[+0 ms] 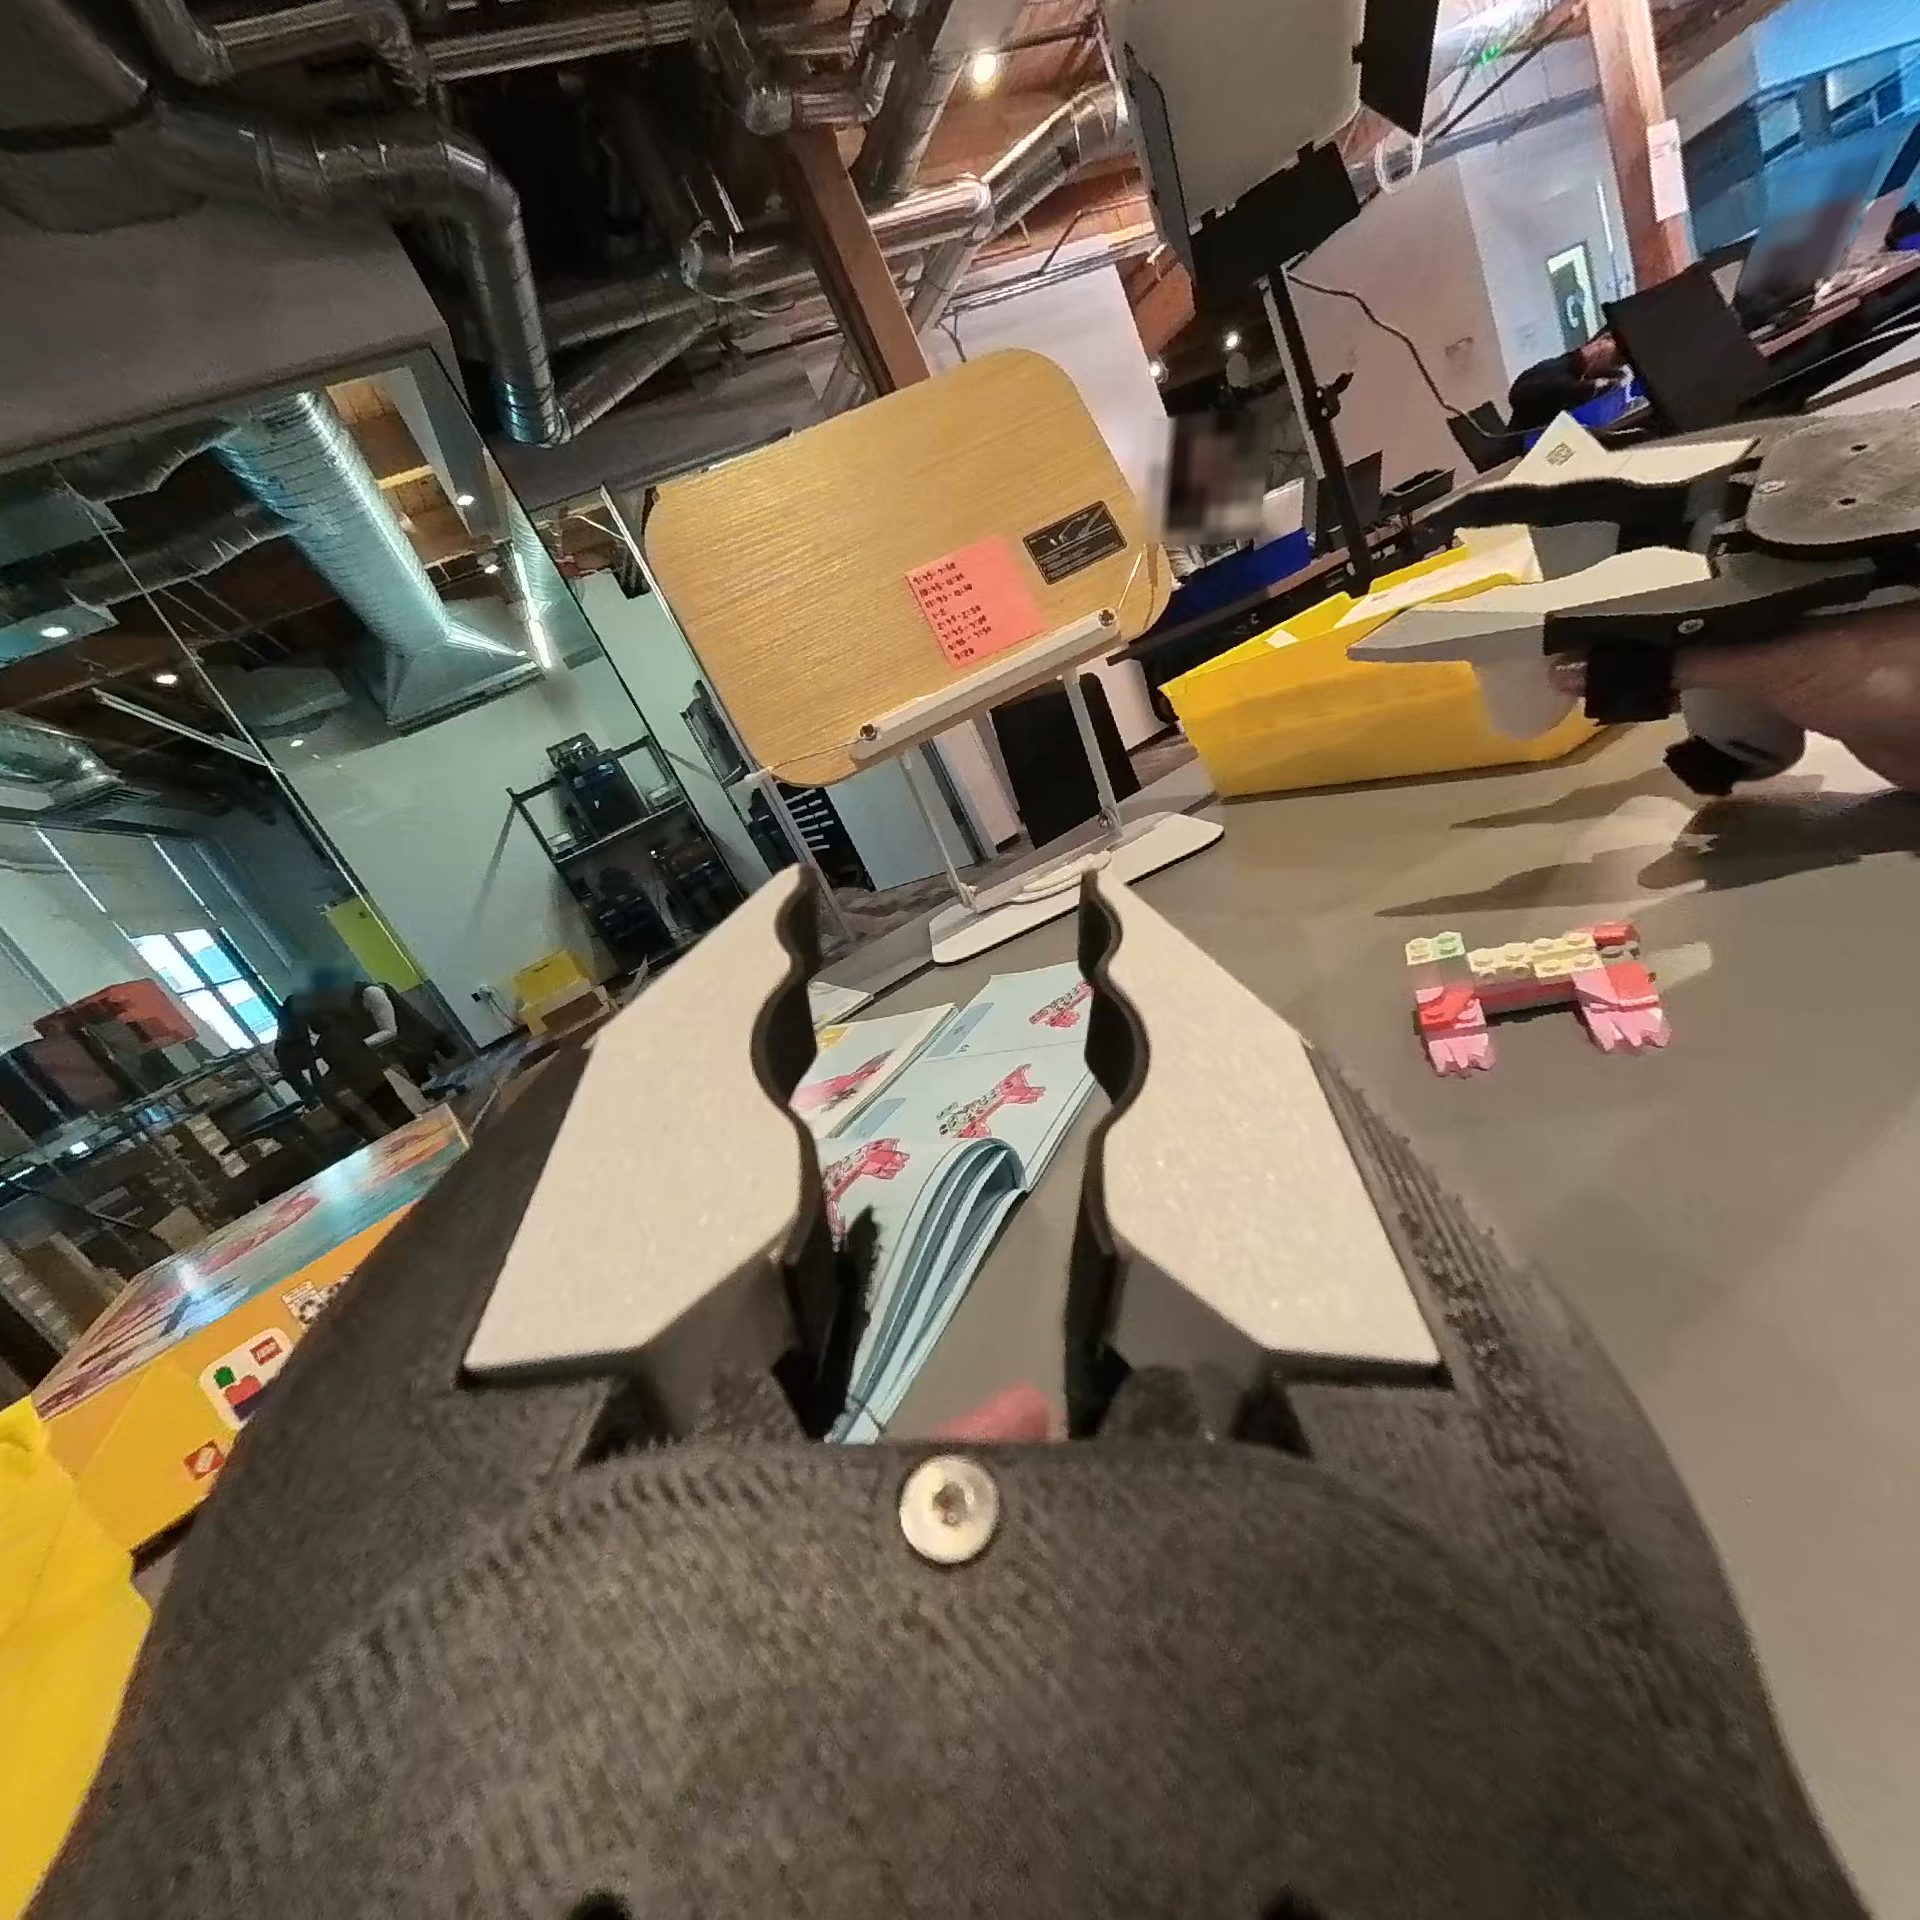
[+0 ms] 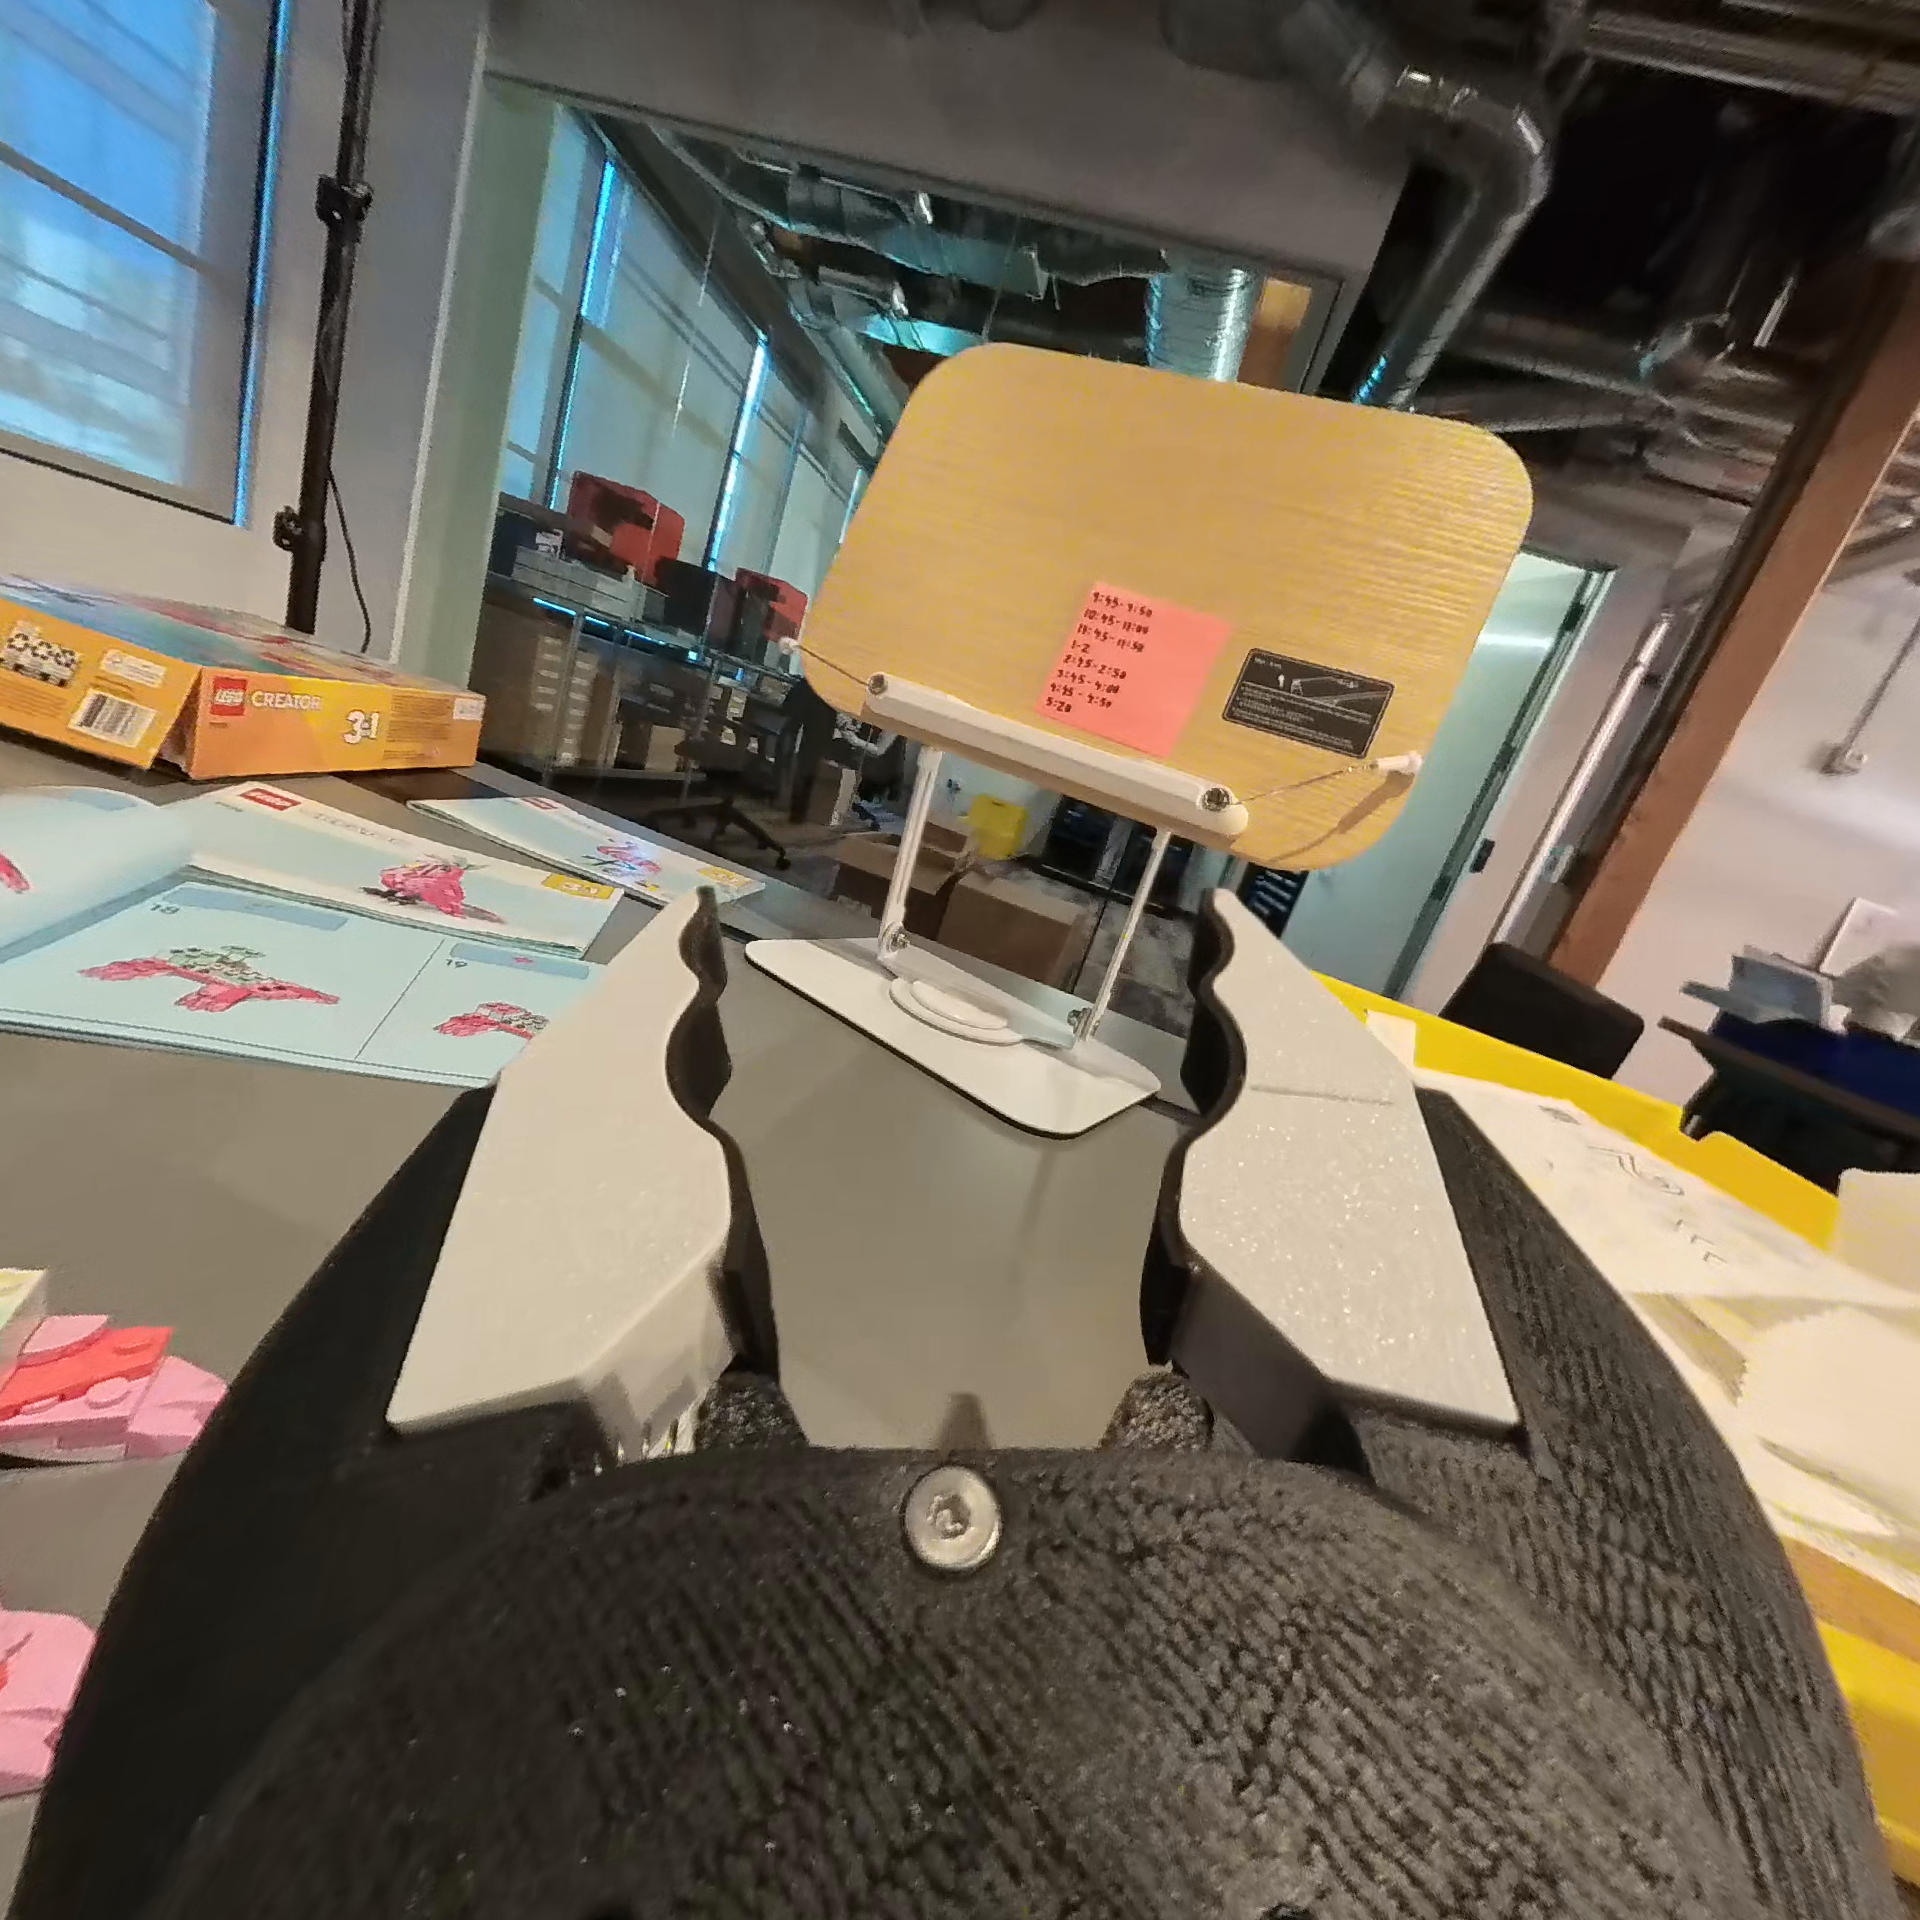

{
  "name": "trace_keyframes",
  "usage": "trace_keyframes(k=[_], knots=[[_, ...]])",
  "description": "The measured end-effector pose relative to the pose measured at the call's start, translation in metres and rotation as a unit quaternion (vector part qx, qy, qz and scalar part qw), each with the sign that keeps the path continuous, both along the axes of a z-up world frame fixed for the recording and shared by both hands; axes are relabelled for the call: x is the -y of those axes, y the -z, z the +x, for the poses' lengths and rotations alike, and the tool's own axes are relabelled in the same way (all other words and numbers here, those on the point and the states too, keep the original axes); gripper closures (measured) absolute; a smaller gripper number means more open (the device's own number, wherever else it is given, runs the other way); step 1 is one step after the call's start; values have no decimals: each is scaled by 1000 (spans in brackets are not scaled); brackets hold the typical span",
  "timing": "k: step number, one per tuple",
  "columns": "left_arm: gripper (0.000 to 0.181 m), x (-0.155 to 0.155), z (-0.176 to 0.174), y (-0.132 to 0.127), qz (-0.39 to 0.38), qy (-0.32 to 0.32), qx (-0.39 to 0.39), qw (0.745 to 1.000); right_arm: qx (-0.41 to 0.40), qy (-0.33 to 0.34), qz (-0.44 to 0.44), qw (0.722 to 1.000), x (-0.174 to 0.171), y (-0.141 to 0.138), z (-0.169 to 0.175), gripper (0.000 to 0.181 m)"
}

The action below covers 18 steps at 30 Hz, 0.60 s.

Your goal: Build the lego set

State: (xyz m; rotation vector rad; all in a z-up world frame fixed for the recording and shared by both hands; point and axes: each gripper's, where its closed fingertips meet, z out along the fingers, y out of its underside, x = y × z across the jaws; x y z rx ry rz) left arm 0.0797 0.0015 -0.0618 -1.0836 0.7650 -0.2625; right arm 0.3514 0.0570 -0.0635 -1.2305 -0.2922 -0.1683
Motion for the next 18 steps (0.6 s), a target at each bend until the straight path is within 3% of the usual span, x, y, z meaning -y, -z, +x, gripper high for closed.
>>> trace_keyframes(k=[13, 18], knots=[[121, -6, -7, 2, -14, -17, 12, 1000, -23, -10, 1, 1000, 4, 0, 5, 99], [123, -10, -12, 7, -84, -6, 49, 995, -16, -12, -3, 1000, 4, 1, 4, 105]])
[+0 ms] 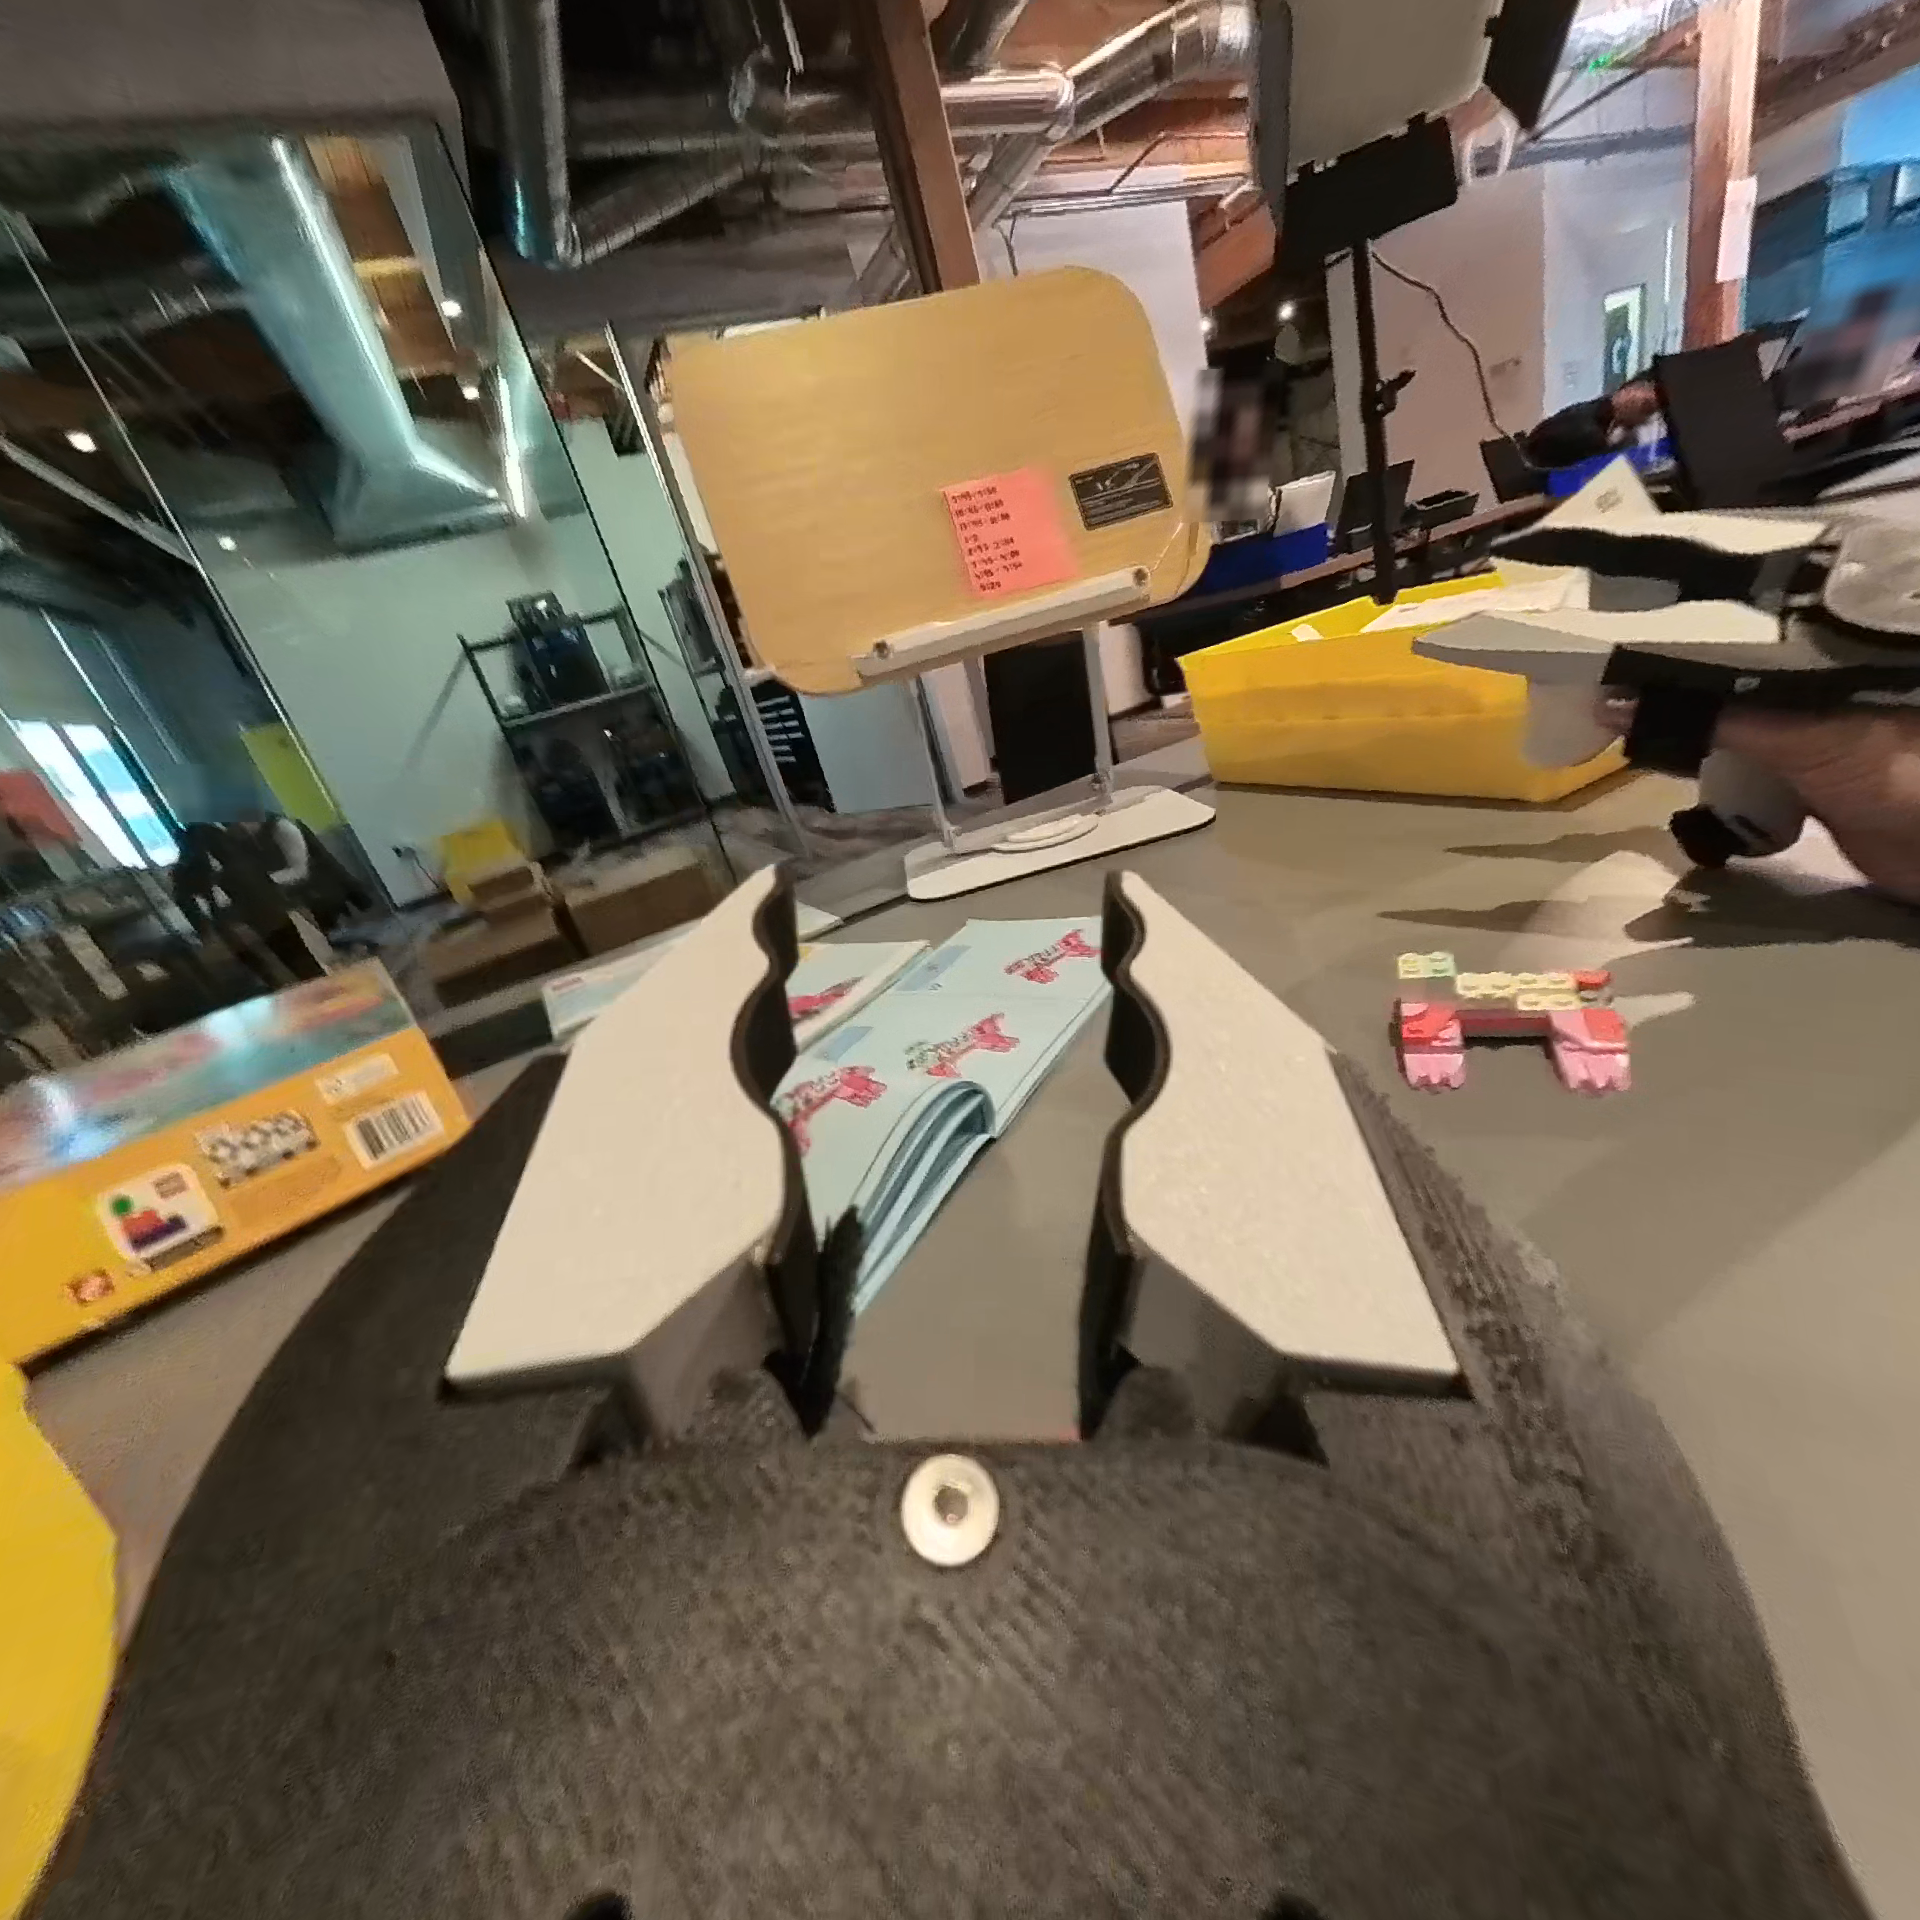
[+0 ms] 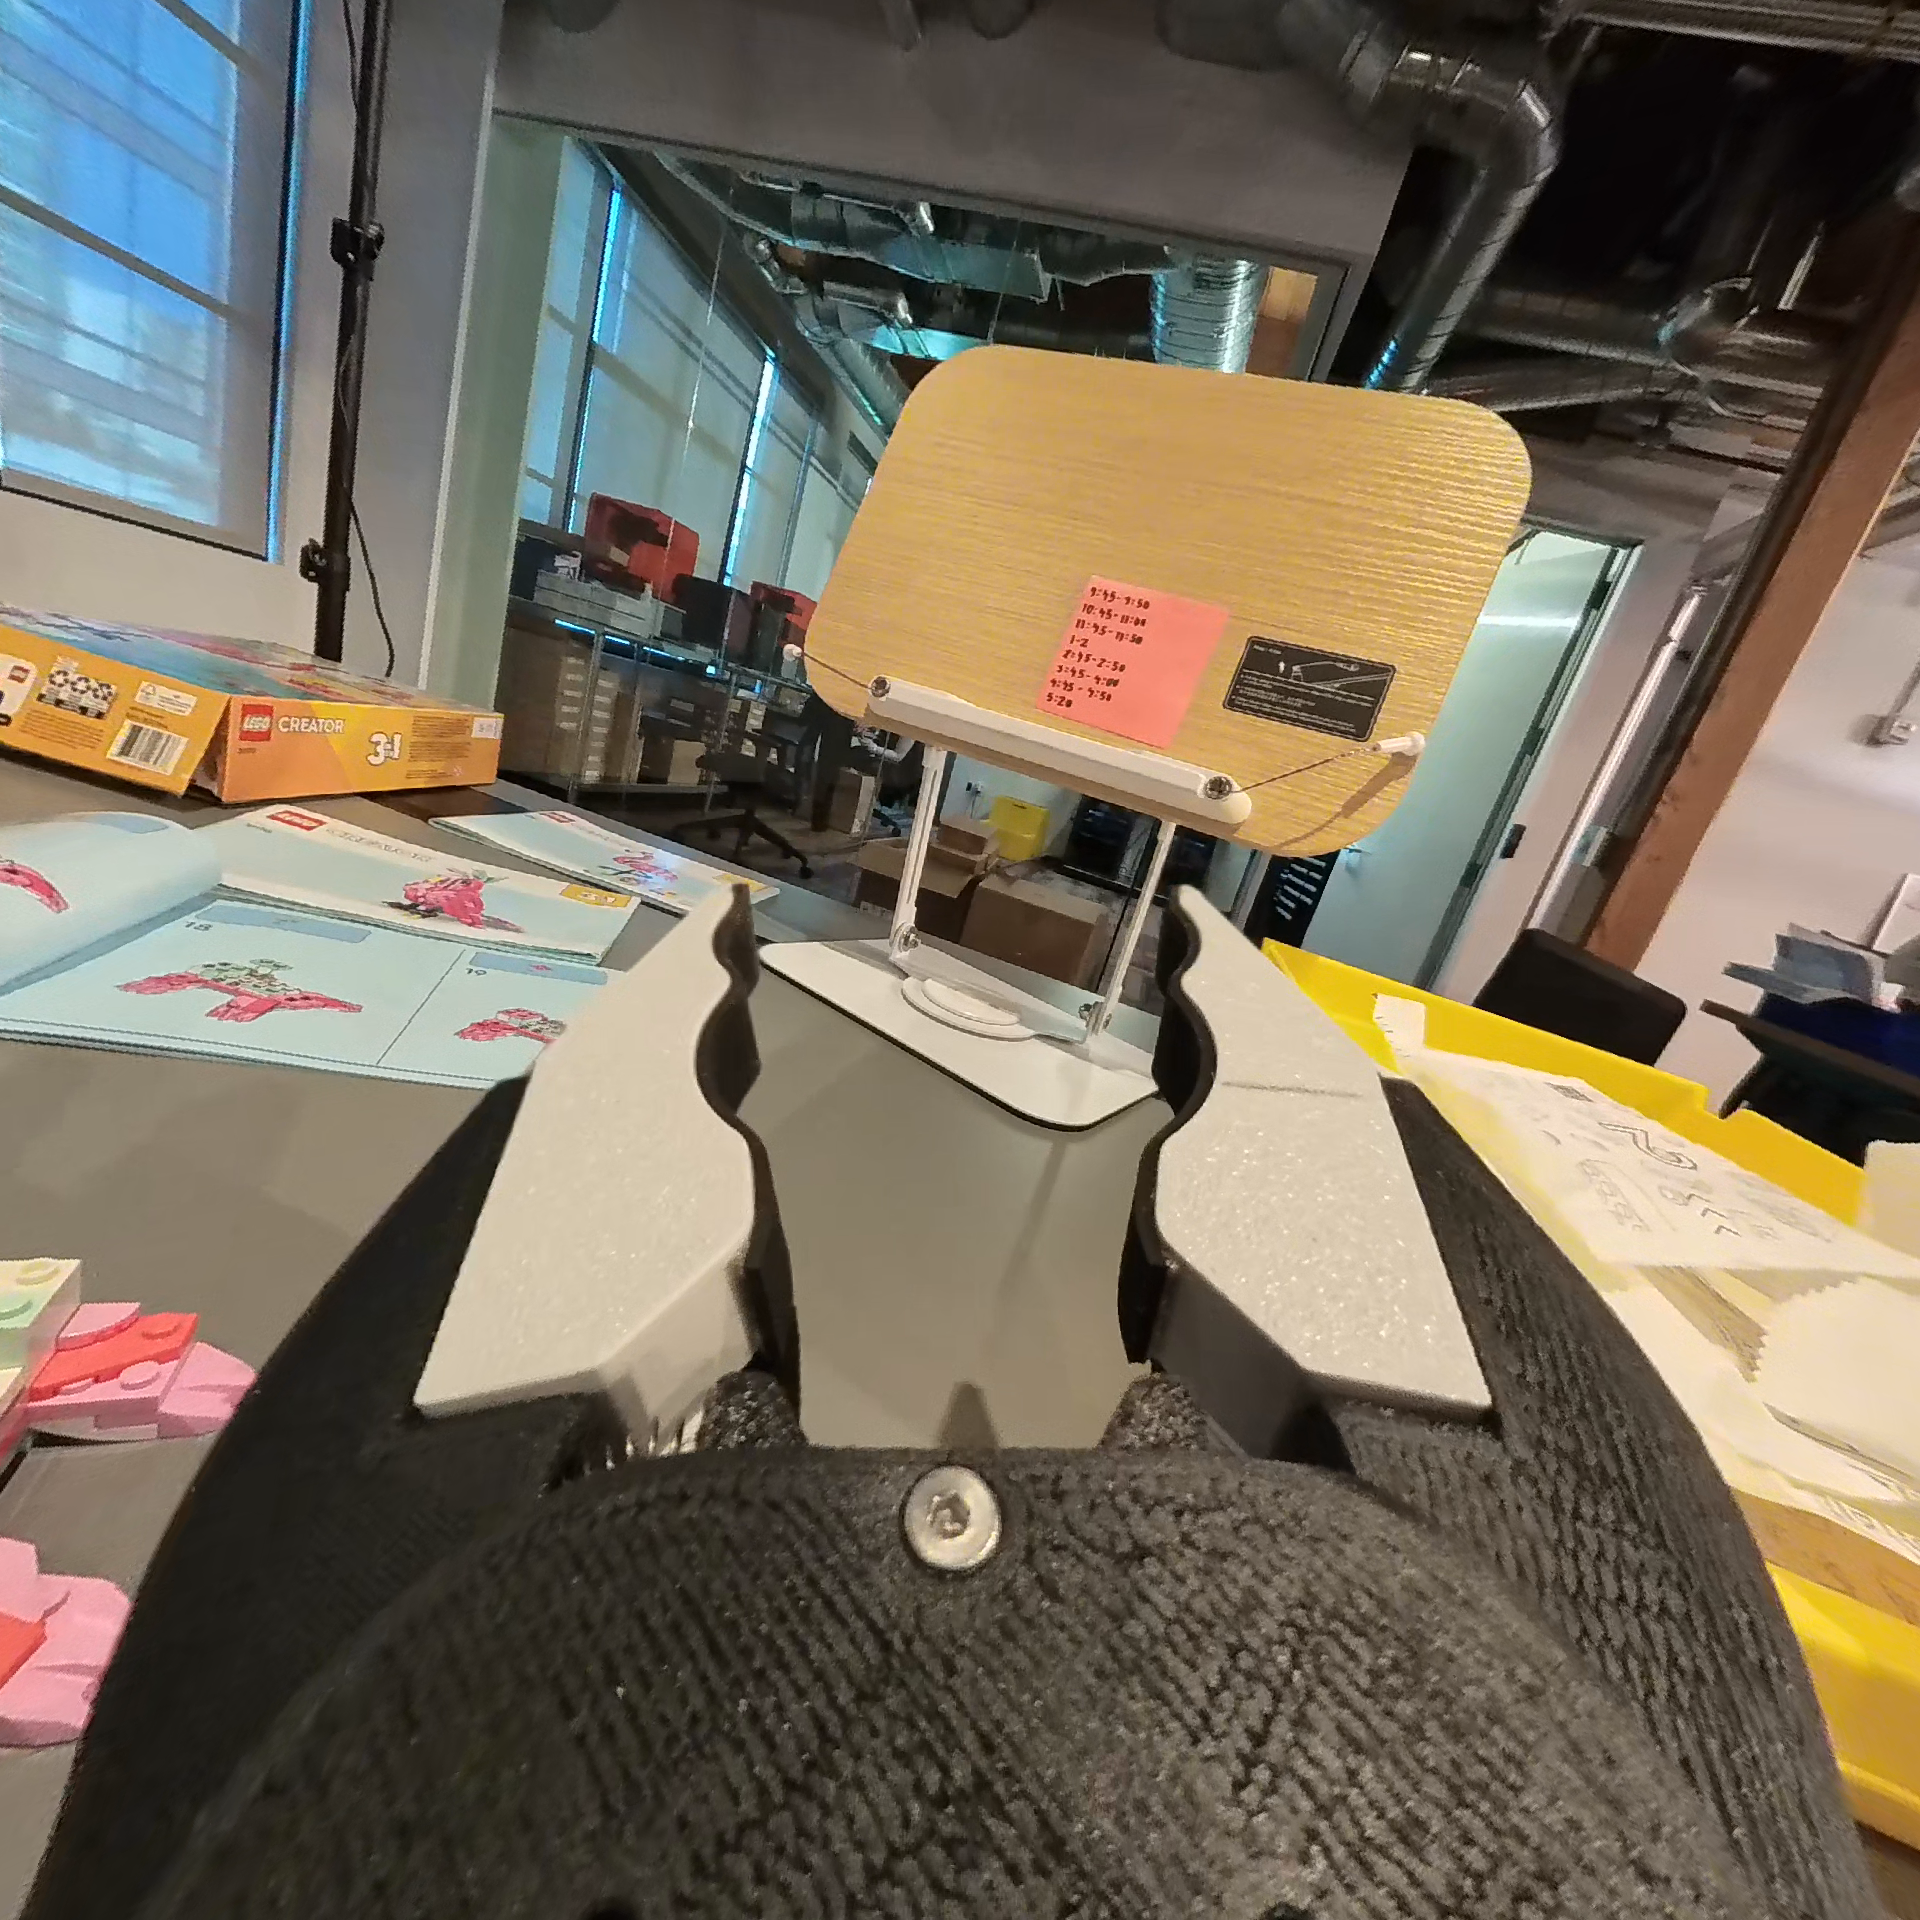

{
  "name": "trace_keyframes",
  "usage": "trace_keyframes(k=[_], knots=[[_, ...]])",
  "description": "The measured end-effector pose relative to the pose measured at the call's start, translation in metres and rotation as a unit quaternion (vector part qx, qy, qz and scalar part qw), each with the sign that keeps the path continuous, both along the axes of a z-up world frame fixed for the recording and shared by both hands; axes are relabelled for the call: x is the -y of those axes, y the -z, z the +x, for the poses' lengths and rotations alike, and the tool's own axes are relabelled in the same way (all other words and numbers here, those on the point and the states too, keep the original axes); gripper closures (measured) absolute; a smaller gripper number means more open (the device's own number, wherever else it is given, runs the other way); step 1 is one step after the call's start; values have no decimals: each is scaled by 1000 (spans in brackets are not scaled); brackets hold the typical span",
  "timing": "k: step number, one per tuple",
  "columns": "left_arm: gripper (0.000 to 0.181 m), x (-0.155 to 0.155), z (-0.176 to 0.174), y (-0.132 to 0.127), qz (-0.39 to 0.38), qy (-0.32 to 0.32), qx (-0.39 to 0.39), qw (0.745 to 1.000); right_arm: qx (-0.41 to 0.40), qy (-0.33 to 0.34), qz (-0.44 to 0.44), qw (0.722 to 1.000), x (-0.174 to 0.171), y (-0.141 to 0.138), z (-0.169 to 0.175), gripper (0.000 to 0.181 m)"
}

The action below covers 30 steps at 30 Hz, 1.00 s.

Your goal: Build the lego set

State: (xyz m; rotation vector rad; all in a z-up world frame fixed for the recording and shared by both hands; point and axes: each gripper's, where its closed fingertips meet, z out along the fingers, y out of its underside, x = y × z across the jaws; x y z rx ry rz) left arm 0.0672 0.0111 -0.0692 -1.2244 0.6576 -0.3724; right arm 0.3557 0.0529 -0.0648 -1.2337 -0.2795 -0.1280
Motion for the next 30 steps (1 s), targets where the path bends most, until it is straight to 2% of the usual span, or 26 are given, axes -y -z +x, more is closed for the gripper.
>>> trace_keyframes(k=[7, 20, 24, 27, 30], knots=[[128, -4, -13, -5, -29, 5, 57, 998, 17, -8, -8, 1000, -1, 3, -6, 116], [134, -2, -7, 1, -19, 2, 20, 1000, 51, -23, -18, 998, 0, 7, -17, 128], [135, -4, -11, 4, -52, 10, 50, 997, 71, -26, -24, 997, -1, 10, -23, 131], [136, -10, -22, 2, -62, -8, 73, 995, 87, -27, -29, 995, -1, 13, -27, 132], [138, -9, -20, 5, -48, -24, 39, 998, 89, -26, -29, 995, -2, 13, -27, 132]])
